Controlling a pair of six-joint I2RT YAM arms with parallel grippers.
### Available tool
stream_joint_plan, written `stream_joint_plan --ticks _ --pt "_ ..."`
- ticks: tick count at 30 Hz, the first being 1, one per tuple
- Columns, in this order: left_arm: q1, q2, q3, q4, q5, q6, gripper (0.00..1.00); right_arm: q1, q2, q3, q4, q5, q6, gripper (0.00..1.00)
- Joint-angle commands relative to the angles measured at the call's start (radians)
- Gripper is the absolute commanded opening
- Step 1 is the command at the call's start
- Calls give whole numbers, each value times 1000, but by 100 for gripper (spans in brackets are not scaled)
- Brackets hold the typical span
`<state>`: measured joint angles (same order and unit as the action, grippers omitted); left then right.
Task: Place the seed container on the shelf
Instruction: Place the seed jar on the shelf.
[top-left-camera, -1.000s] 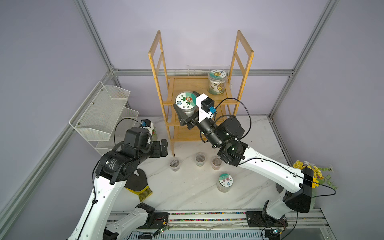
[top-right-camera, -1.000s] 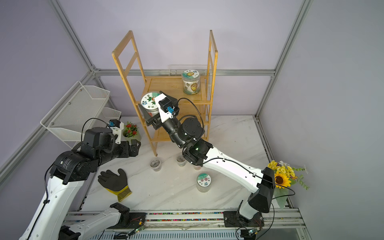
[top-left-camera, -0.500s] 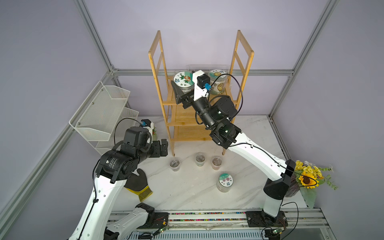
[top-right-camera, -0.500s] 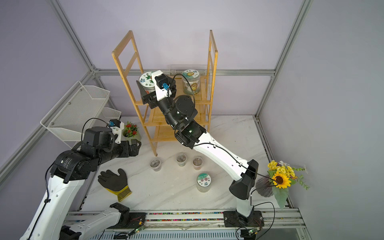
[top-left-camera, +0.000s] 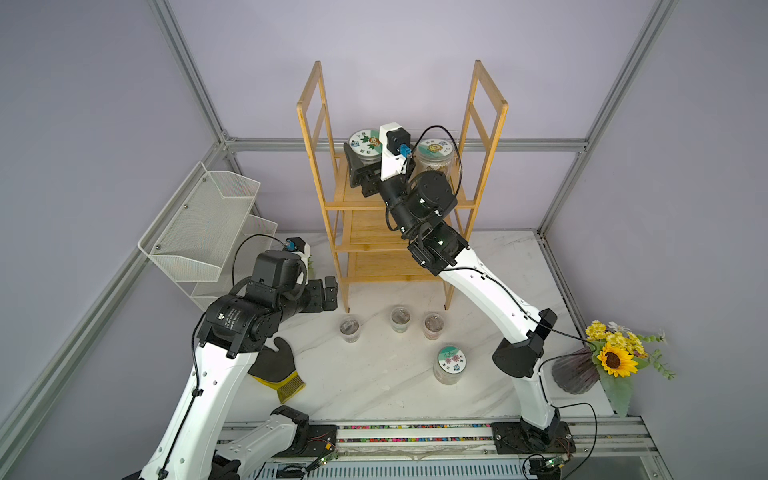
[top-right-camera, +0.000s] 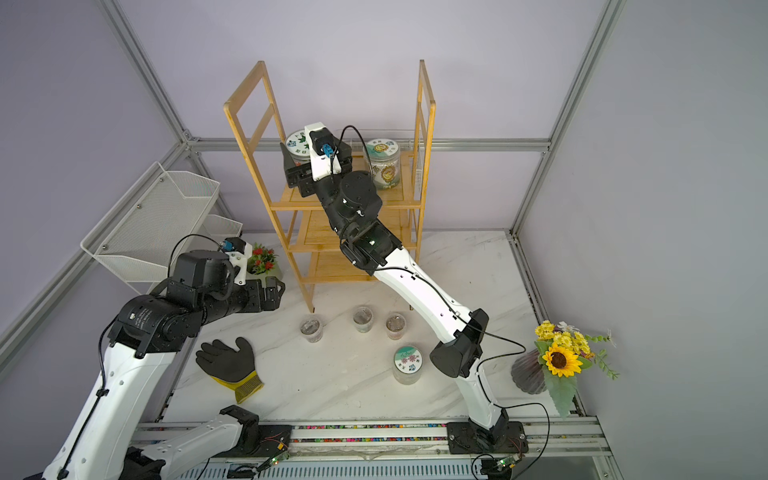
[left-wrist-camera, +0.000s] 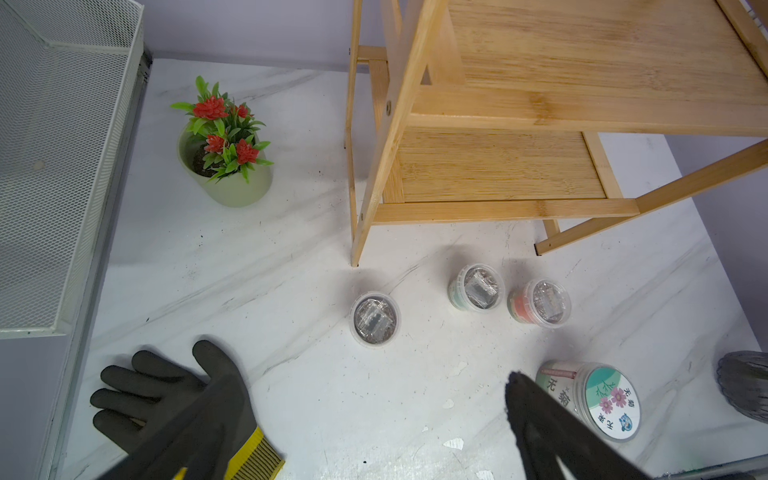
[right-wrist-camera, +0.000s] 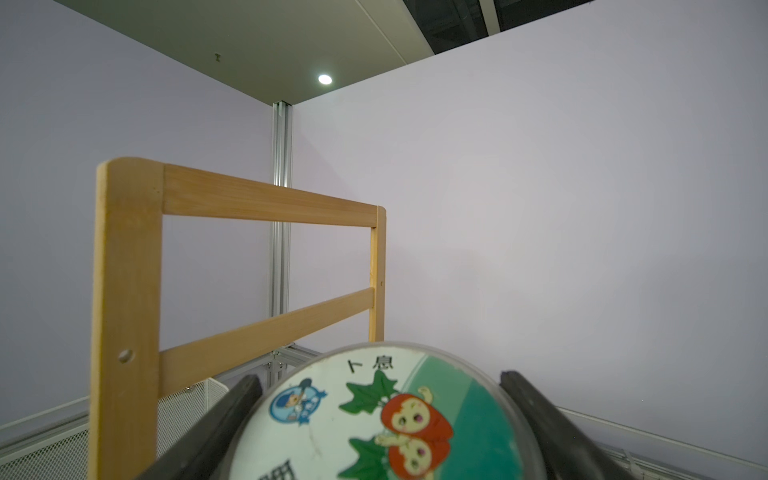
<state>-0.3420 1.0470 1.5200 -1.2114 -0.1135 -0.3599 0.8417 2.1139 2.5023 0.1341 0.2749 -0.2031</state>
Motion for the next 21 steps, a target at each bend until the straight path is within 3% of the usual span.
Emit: stream_joint_plan --ticks 1,21 --pt "9 -4 15 40 14 -13 100 -11 29 78 13 4 26 29" --pt "24 -18 6 34 23 -10 100 -26 161 161 72 28 71 27"
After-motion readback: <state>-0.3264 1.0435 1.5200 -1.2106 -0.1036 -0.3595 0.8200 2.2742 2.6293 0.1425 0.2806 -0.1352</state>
